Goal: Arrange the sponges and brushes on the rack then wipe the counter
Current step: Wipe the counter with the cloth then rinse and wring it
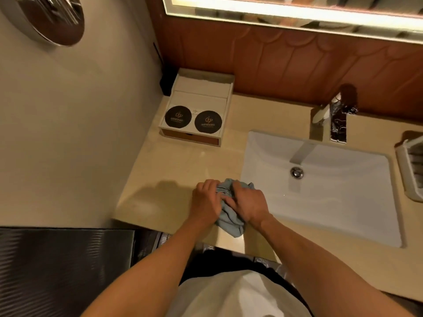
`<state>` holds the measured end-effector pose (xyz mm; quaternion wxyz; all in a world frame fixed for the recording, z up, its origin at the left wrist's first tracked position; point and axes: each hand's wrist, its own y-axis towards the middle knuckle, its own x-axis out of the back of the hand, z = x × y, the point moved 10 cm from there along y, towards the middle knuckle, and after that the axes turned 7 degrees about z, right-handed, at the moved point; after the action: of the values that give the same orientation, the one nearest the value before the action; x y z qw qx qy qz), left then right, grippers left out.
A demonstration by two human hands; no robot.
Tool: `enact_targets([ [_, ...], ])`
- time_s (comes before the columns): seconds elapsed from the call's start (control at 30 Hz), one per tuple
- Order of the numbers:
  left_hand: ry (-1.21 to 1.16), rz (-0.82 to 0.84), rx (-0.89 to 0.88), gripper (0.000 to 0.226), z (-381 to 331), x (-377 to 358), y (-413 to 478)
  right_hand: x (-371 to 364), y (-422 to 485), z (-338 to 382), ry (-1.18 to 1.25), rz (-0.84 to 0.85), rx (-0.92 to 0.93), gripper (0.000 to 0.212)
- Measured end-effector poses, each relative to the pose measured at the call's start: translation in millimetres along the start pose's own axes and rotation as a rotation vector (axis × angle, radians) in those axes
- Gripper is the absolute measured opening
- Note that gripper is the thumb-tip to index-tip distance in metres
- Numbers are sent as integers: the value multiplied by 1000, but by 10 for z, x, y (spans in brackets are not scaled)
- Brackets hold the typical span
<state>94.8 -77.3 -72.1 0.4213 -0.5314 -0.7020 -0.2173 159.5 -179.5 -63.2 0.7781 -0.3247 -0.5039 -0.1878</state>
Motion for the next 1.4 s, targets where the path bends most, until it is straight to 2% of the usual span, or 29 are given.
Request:
enact_targets([
  [0.1, 99, 199, -1, 32, 62, -73, 257, 144, 40, -1, 97, -51, -1, 42],
  [0.17, 50, 259, 21, 21, 53, -33, 440, 272, 59, -53, 233, -106, -74, 38],
  [0.23, -29, 167, 33, 16, 10, 132, 591, 447, 76, -173, 376, -196, -188, 43],
  [0.33, -55, -72, 60, 16, -101, 508, 733, 763, 130, -371, 497, -375, -313, 48],
  [0.4, -84, -202, 42, 16, -215, 710, 762, 891, 224, -442, 610, -453, -305, 47],
  [0.43, -129, -222, 20, 16, -259, 743, 766, 872, 295, -452, 671, -439, -279, 45],
  [0.5, -219, -156, -12, 17, -250, 589, 798, 717, 447, -428, 707, -334, -227, 38],
  [0.57, -209, -33, -25, 25, -174, 289, 813, 577, 529, -474, 661, -281, -221, 30],
  [0.6, -197, 28, -28, 36, -114, 135, 805, 551, 539, -522, 663, -283, -235, 27],
  [0.7, -168, 164, -151, 65, -140, -247, 726, 533, 552, -680, 732, -280, -280, 39],
  [0.83, -113, 183, -266, 64, -250, -410, 852, 415, 689, -689, 583, -168, -174, 64],
  [1.0, -171, 156, -203, 61, -249, -369, 1312, 289, 869, -747, 513, -17, -104, 86],
  [1.1, -198, 145, -149, 62, -265, -369, 1509, 371, 1028, -826, 423, -38, -63, 83],
  [1.2, -209, 148, -101, 74, -394, -380, 1647, 514, 1242, -864, 301, -79, -21, 78],
  [1.3, -214, 172, 1, 67, -425, -442, 1896, 639, 1465, -899, 177, -103, -10, 78],
  [1.4, -287, 141, 70, 67, -413, -415, 2150, 674, 1678, -906, 20, -53, 15, 72],
])
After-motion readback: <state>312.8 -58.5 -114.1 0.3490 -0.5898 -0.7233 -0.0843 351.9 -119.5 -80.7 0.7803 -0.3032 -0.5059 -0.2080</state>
